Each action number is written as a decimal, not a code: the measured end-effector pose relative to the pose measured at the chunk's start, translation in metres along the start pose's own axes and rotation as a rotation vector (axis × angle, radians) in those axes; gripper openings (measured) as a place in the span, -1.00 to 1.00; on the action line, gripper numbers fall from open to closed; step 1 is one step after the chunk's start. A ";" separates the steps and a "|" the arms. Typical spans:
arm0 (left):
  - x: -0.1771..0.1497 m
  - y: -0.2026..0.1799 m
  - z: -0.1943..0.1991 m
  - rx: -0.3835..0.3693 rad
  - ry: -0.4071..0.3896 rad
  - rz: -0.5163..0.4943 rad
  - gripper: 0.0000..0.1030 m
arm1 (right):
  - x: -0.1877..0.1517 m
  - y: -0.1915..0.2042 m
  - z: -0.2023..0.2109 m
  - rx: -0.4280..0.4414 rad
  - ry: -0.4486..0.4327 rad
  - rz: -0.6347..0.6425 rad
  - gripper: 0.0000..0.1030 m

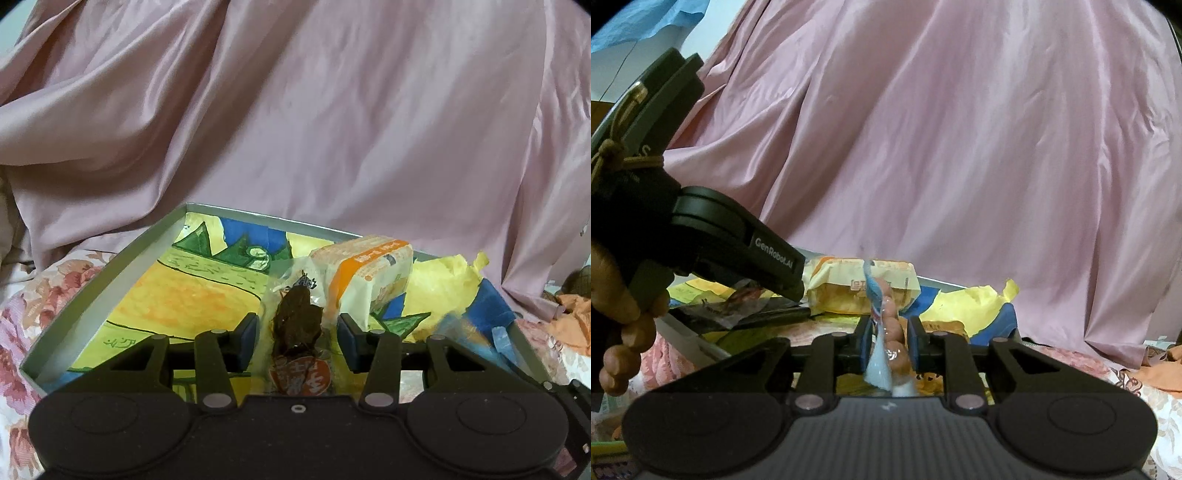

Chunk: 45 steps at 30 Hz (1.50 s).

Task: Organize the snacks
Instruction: 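Open both grippers to drop the snacks into the tray, then withdraw both open grippers from the tray back to the remaining snacks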

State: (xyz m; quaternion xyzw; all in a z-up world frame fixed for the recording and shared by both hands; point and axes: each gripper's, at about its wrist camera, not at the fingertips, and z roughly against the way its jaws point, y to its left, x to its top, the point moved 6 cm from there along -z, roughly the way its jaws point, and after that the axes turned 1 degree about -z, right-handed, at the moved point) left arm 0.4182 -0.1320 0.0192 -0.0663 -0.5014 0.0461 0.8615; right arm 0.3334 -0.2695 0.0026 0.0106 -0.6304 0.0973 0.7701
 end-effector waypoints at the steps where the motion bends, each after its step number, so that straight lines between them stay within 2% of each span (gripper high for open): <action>1: 0.000 0.001 0.001 0.000 -0.001 0.008 0.00 | 0.000 0.000 0.000 0.001 0.001 -0.007 -0.42; 3: 0.001 0.001 0.005 -0.007 -0.005 0.020 0.18 | 0.001 -0.003 0.000 -0.005 0.003 -0.017 -0.22; 5: 0.003 0.002 0.010 -0.007 -0.015 0.030 0.34 | 0.002 -0.004 0.000 0.002 0.002 -0.025 0.10; 9: 0.008 0.005 0.023 -0.004 -0.051 0.047 0.64 | 0.005 -0.001 0.003 0.016 -0.011 -0.019 0.40; 11: 0.011 0.008 0.032 0.005 -0.075 0.058 0.81 | 0.007 0.001 0.006 0.022 -0.026 -0.019 0.64; 17: 0.013 0.018 0.056 0.038 -0.130 0.076 0.98 | 0.015 0.004 0.015 0.022 -0.069 -0.020 0.93; 20: 0.011 0.023 0.070 0.050 -0.153 0.076 0.98 | 0.018 0.006 0.022 0.011 -0.088 -0.020 0.99; 29: -0.005 0.046 0.123 0.078 -0.199 0.069 0.98 | 0.027 0.009 0.062 0.028 -0.132 -0.046 0.99; 36: -0.030 0.068 0.161 0.099 -0.190 0.061 0.99 | 0.033 0.015 0.099 0.055 -0.154 -0.021 0.99; 45: -0.073 0.085 0.204 0.094 -0.163 0.039 0.98 | 0.025 0.033 0.139 0.075 -0.138 0.009 1.00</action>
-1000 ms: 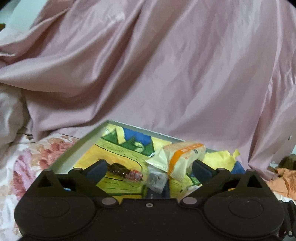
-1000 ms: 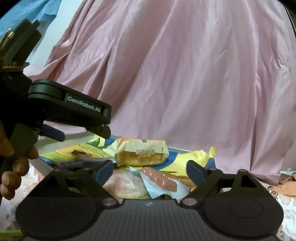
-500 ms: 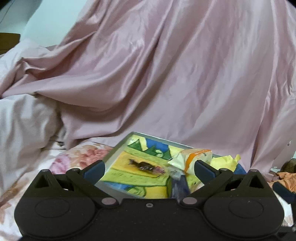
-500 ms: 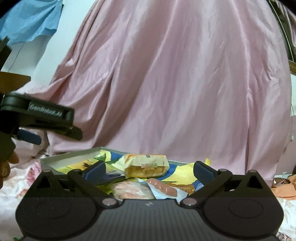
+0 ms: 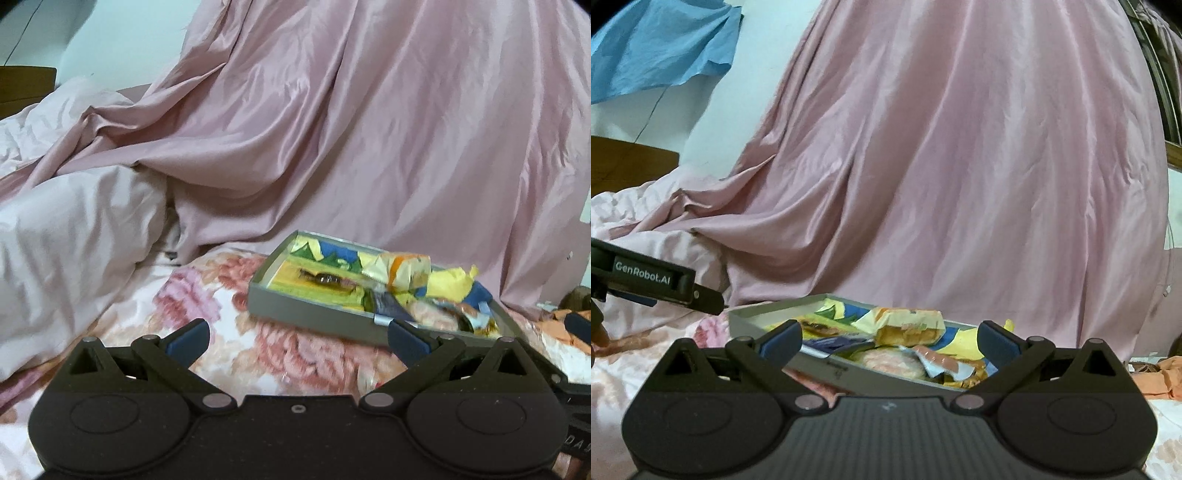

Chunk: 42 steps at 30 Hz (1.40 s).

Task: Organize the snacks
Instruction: 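Withdraw both open grippers from the tray back to the remaining snacks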

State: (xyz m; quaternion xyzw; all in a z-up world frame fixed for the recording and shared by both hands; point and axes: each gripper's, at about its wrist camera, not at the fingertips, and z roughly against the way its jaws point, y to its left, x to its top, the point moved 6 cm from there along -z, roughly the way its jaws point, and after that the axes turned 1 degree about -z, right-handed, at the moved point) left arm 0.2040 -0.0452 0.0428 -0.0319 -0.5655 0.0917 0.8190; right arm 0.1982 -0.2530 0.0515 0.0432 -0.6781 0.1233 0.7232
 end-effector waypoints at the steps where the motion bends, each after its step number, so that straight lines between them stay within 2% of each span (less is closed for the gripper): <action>1: -0.004 0.002 0.004 -0.002 0.007 -0.002 0.98 | 0.000 0.002 0.005 0.002 0.003 0.002 1.00; 7: -0.026 0.011 0.026 -0.011 0.034 -0.022 0.99 | -0.006 0.010 0.031 0.014 0.049 -0.039 1.00; 11: -0.041 0.016 0.036 -0.015 0.061 -0.038 0.99 | -0.018 0.017 0.039 0.028 0.143 -0.079 1.00; 17: -0.060 0.024 0.046 -0.009 0.099 -0.046 0.99 | -0.033 0.032 0.045 0.005 0.221 -0.011 1.00; 25: -0.083 0.035 0.049 0.023 0.177 -0.060 0.98 | -0.056 0.047 0.033 0.063 0.379 0.043 0.99; 37: -0.102 0.035 0.038 0.036 0.239 -0.104 0.99 | -0.072 0.048 0.019 0.062 0.484 0.035 0.99; 42: -0.104 0.033 0.033 0.029 0.251 -0.119 0.98 | -0.076 0.041 0.011 0.056 0.530 -0.012 0.99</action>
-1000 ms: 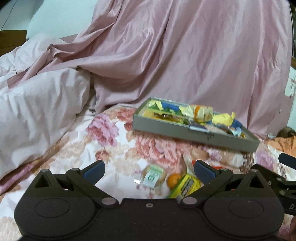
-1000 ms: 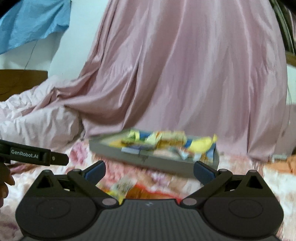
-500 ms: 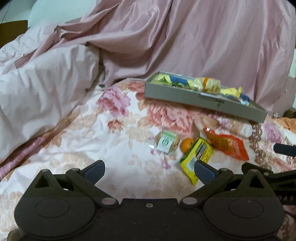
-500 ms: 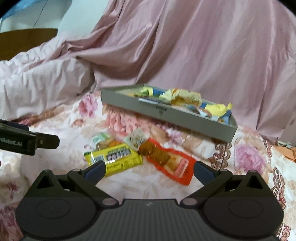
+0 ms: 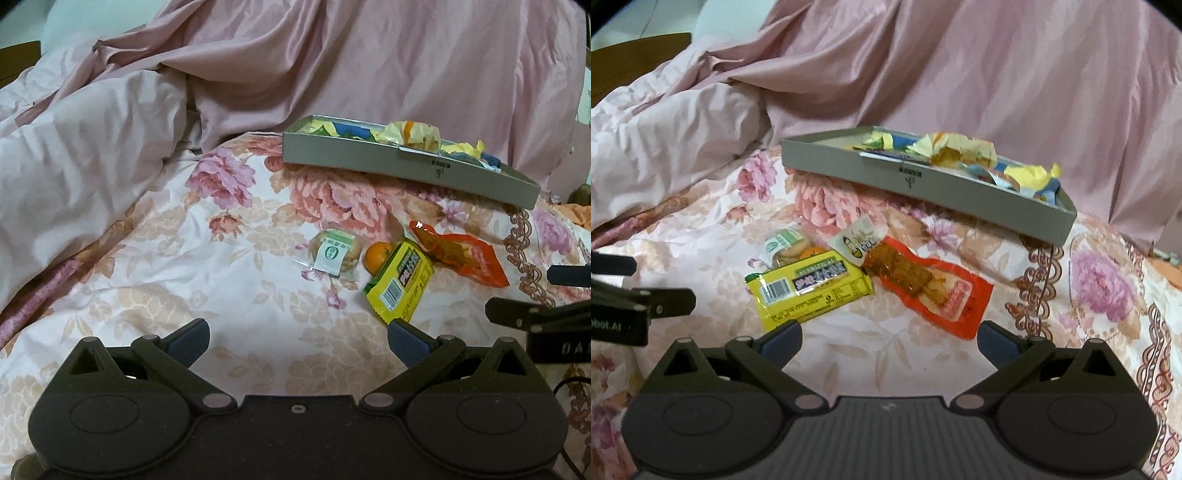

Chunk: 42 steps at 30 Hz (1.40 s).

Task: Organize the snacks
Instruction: 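Withdraw both open grippers from the tray back to the remaining snacks, then move the left gripper to the yellow wafer packet while the right gripper approaches the red-orange tofu pack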

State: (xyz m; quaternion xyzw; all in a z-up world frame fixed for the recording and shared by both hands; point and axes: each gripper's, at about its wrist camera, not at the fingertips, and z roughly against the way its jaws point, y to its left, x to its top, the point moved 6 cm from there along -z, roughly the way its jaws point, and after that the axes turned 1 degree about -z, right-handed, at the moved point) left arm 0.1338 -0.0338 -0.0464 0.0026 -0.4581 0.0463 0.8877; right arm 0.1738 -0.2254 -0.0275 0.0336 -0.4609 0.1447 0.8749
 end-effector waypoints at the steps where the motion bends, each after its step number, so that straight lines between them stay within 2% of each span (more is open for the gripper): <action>1: 0.000 -0.001 -0.002 -0.002 0.002 -0.007 0.99 | 0.000 -0.002 -0.002 0.005 0.007 -0.014 1.00; 12: 0.005 -0.019 -0.017 -0.046 0.012 -0.111 0.99 | 0.012 -0.021 -0.024 0.063 0.094 -0.122 0.99; 19: 0.006 -0.040 -0.030 -0.076 0.014 -0.225 0.99 | 0.029 -0.029 -0.034 0.069 0.026 0.010 0.99; 24: 0.008 -0.053 -0.042 -0.103 0.025 -0.277 0.99 | 0.035 -0.032 -0.047 0.148 -0.043 0.185 0.99; 29: 0.015 -0.060 -0.061 -0.111 0.032 -0.293 0.99 | 0.035 -0.035 -0.063 0.202 -0.064 0.302 0.99; 42: 0.029 -0.072 -0.091 -0.140 0.045 -0.322 0.99 | 0.032 -0.050 -0.109 0.330 0.016 0.217 0.99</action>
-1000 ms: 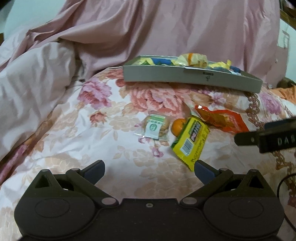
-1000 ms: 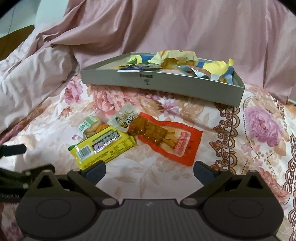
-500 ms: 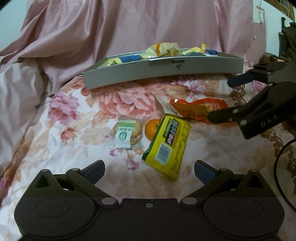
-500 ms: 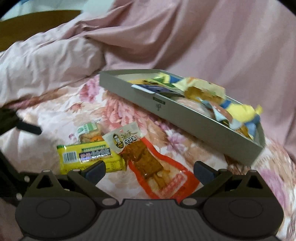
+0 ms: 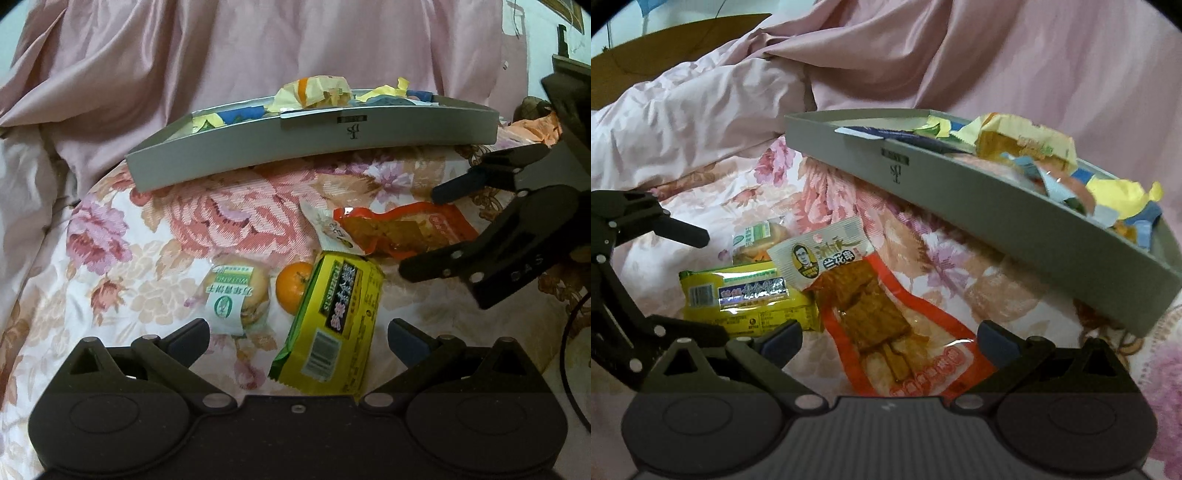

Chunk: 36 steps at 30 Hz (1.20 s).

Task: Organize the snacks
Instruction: 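Move the left gripper to the yellow wafer packet while the right gripper approaches the red-orange tofu pack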

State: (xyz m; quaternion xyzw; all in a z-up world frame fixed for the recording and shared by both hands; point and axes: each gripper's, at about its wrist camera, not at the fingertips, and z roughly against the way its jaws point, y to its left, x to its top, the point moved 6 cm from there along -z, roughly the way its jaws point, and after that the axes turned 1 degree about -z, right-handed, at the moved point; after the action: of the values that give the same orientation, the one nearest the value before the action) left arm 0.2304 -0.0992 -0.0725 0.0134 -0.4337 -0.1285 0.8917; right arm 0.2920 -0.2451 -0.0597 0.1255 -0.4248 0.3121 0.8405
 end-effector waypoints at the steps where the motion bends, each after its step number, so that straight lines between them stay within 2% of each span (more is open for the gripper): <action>1: 0.000 -0.001 -0.001 0.002 0.001 -0.004 0.99 | 0.000 -0.001 -0.003 0.002 0.004 0.000 0.99; 9: 0.001 -0.009 -0.005 -0.026 0.029 -0.047 0.98 | 0.001 -0.003 -0.016 0.016 0.023 -0.041 0.98; 22: 0.002 -0.024 0.001 -0.089 0.054 -0.068 0.77 | 0.000 -0.008 -0.014 -0.034 0.038 -0.036 0.64; 27: 0.002 -0.024 0.003 -0.099 0.057 -0.059 0.50 | 0.000 -0.007 -0.014 -0.032 0.040 -0.039 0.53; 31: 0.003 -0.019 0.003 -0.114 0.062 0.017 0.04 | 0.002 -0.004 -0.012 -0.027 0.053 -0.044 0.41; 34: 0.004 -0.015 0.002 -0.138 0.060 0.080 -0.04 | 0.002 -0.005 -0.012 -0.019 0.059 -0.049 0.35; 36: 0.004 -0.016 0.002 -0.145 0.054 0.093 -0.21 | 0.002 -0.005 -0.011 -0.016 0.063 -0.055 0.32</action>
State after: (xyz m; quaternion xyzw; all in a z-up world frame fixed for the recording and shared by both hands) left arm 0.2277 -0.1152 -0.0697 -0.0679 -0.3994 -0.1175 0.9067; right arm 0.3029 -0.2431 -0.0645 0.1204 -0.3972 0.2893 0.8626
